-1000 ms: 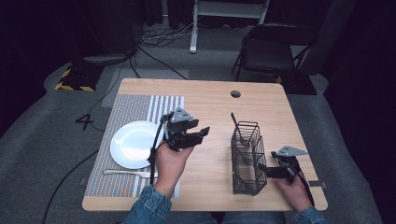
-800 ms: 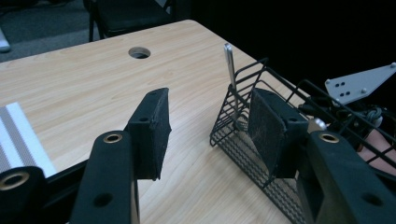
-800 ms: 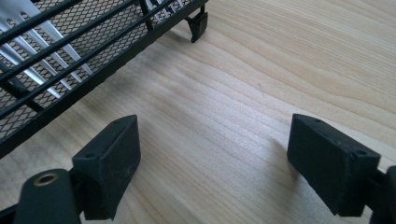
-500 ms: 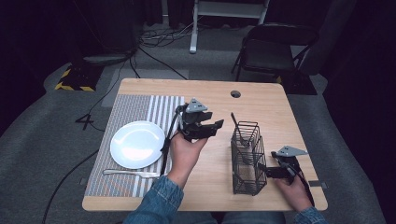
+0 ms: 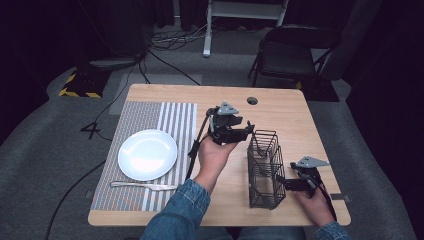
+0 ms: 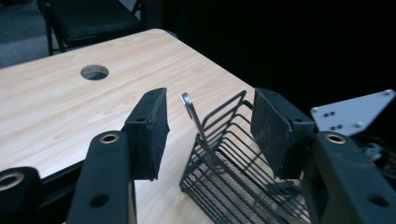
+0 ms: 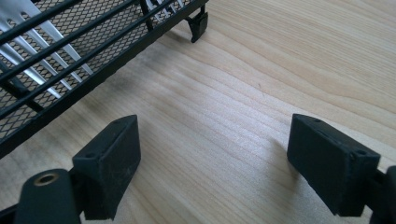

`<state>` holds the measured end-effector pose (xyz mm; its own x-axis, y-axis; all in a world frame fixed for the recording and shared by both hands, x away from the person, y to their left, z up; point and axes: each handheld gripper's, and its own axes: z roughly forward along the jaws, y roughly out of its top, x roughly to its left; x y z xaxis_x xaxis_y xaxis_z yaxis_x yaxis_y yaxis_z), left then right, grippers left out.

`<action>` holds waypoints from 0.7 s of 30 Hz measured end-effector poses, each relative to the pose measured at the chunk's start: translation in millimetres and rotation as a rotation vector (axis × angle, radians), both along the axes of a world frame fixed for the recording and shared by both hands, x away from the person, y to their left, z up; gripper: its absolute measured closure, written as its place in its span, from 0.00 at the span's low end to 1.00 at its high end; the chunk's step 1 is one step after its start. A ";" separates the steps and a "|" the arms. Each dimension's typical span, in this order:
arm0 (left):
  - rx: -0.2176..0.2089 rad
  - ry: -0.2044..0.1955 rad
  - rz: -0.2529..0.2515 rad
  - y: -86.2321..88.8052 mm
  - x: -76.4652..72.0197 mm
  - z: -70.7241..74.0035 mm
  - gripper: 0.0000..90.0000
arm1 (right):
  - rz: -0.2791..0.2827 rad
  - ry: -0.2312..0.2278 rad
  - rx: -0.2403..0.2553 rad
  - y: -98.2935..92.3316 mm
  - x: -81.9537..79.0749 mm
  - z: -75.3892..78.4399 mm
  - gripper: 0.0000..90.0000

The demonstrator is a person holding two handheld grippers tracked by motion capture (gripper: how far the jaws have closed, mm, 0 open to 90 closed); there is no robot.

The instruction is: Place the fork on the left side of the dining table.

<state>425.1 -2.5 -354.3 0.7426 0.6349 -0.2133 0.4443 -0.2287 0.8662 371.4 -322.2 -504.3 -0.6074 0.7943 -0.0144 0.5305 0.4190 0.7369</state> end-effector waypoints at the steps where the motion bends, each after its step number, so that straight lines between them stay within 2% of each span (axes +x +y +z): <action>1: 0.010 -0.004 0.006 -2.0 1.8 -1.7 0.53 | 0.000 0.000 0.000 0.0 0.0 0.0 0.19; 3: 0.009 0.009 0.014 -4.6 6.2 -5.2 0.54 | 0.000 0.000 0.000 0.0 0.0 0.0 0.19; 6: -0.017 0.039 0.018 -7.5 11.4 -9.5 0.56 | 0.000 0.000 0.000 0.0 0.0 0.0 0.19; 9: -0.001 0.046 0.023 -11.2 14.2 -12.4 0.61 | 0.001 0.000 0.000 0.0 -0.1 0.0 0.20; 12: -0.005 0.060 0.022 -11.6 17.2 -15.0 0.69 | 0.004 0.000 0.001 0.1 -0.3 0.1 0.20; 13: -0.011 0.076 0.017 -10.7 18.6 -15.6 0.75 | 0.005 -0.001 0.001 0.1 -0.4 0.1 0.21; 16: -0.010 0.096 0.012 -10.3 19.3 -16.3 0.80 | 0.005 -0.001 0.001 0.2 -0.4 0.1 0.21; 18: -0.025 0.121 0.004 -10.3 19.8 -17.6 0.81 | 0.005 -0.001 0.002 0.1 -0.4 0.1 0.21; 19: -0.034 0.135 -0.001 -10.8 20.2 -18.2 0.85 | 0.005 -0.001 0.002 0.2 -0.4 0.1 0.21; 21: -0.039 0.143 0.000 -11.5 20.3 -18.2 0.87 | 0.005 -0.001 0.002 0.1 -0.4 0.1 0.21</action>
<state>445.4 -14.0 -372.5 0.7031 0.6237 -0.3416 0.5639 -0.1963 0.8022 371.0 -322.1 -504.2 -0.6114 0.7912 -0.0134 0.5278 0.4204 0.7380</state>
